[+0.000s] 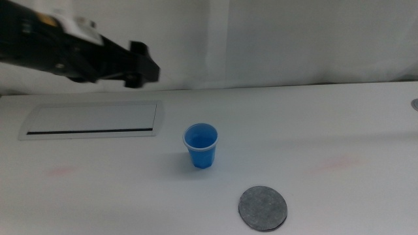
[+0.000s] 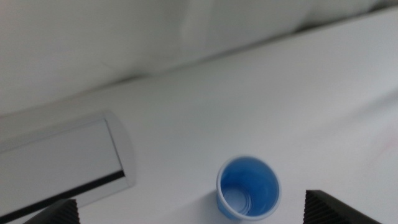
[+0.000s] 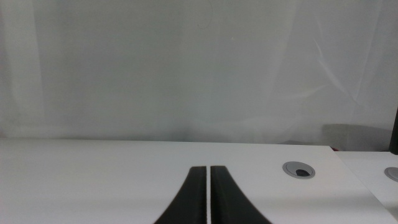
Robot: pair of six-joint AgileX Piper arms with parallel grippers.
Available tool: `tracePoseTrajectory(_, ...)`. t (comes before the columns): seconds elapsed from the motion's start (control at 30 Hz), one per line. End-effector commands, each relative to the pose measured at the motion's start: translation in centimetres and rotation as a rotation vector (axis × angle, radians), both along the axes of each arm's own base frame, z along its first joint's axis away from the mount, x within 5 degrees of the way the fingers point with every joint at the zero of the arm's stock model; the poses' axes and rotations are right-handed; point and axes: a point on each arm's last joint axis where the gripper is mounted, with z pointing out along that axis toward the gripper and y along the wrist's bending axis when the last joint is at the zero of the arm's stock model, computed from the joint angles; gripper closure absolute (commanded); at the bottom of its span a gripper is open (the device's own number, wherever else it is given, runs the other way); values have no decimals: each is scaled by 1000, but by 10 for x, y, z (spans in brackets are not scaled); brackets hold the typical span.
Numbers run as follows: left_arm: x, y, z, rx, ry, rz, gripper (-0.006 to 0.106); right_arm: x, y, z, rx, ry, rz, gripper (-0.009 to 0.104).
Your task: Place an empty cup on a cup mat.
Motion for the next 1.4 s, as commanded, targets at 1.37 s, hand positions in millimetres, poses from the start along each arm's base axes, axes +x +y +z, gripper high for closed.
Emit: tracePoseTrajectory(1.37,68,-101,-145,300,500,57,9,0,0,-14,-10,37,1,98)
